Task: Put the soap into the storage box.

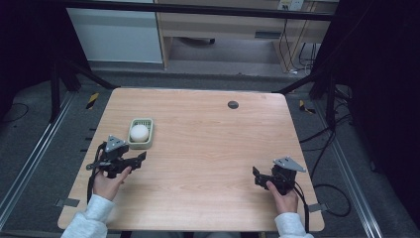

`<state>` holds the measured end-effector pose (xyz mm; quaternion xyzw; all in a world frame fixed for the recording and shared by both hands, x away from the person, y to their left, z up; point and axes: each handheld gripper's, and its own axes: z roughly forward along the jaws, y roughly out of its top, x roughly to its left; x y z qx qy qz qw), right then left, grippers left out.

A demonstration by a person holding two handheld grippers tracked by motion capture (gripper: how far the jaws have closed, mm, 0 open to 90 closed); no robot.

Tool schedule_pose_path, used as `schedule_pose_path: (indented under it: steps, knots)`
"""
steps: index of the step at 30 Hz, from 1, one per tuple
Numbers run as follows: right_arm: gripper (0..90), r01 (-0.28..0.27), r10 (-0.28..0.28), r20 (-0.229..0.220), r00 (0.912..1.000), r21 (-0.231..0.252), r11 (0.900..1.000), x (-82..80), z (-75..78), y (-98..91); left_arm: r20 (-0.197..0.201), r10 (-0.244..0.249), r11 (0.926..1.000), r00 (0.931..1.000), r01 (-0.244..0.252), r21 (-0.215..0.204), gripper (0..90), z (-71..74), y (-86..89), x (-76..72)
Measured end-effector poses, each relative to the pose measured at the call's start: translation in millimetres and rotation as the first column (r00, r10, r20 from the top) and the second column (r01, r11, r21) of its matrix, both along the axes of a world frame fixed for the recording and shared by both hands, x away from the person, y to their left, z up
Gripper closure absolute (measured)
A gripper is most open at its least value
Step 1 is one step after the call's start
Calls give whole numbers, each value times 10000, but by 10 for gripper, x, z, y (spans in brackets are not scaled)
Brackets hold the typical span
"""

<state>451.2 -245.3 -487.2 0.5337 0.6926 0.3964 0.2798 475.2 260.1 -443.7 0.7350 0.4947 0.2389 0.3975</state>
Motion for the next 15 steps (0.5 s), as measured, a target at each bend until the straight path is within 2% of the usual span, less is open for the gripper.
schedule_pose_path:
  steps: [10, 13, 15]
  knots:
    - [36, -67, 67, -20, 10000, 7, 10000, -27, -5, 2, -163, 558, 9983, 9983, -560, -139, 266, -181, 249, -205]
    - [35, -73, 73, -21, 10000, -38, 10000, -29, -8, 1, -134, 636, 9979, 9979, -635, 121, 265, -232, 302, -265]
    - [36, -85, 84, -37, 10000, -54, 9999, -30, -8, 1, -94, 741, 9972, 9972, -741, -20, 267, -246, 337, -289]
